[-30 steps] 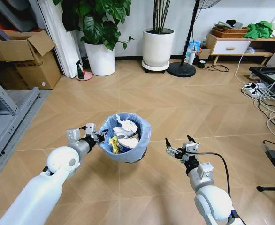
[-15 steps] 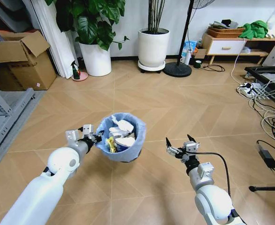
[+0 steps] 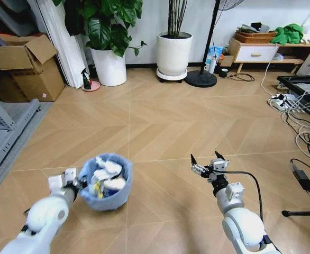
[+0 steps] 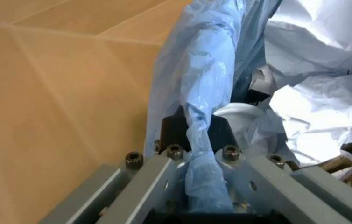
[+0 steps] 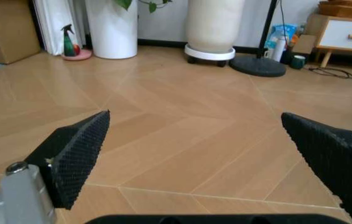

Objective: Pick up the trash bin and place the garbage on the floor into it.

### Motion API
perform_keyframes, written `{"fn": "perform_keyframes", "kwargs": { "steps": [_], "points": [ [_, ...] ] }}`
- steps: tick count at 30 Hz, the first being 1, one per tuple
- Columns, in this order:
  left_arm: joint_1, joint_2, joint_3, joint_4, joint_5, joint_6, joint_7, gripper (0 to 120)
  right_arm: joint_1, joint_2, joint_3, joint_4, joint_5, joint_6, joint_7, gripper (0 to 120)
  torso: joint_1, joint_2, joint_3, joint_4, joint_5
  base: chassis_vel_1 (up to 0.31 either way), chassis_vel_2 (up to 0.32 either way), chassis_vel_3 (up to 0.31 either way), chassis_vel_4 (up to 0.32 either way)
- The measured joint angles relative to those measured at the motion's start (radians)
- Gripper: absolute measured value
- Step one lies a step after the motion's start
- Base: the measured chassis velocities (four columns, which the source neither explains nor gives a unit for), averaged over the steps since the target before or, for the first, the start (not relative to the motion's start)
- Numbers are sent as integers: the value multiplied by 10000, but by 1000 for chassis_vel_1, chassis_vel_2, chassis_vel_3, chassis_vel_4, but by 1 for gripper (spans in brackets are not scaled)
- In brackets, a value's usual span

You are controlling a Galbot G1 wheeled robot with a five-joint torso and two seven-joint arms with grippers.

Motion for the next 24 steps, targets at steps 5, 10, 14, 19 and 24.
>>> {"fn": "perform_keyframes", "kwargs": {
  "steps": [5,10,14,19,24],
  "points": [
    [1146,-34,-950,-341,386,237,-296,0,-2,-23,115,-24,8,28,1,100,0,0,0,-1,0,0,0,0,0],
    [2634,-292,-2013,-548,1119,330,-60,0,33,-29,140,-92,18,69,5,100,-1,0,-1,-1,-1,0,0,0,0],
    [3256,-503,-2475,-691,1365,330,29,0,75,-31,114,-120,24,70,6,100,-1,0,-1,1,0,0,0,0,0],
    [3858,-877,-3015,-826,1638,329,38,0,118,-34,59,-141,37,69,8,100,-2,0,-1,0,1,0,0,0,0],
    [4079,-1107,-3147,-927,1747,308,-24,0,170,-42,9,-163,41,65,14,100,-1,0,0,-1,0,0,0,0,0]
  ]
}}
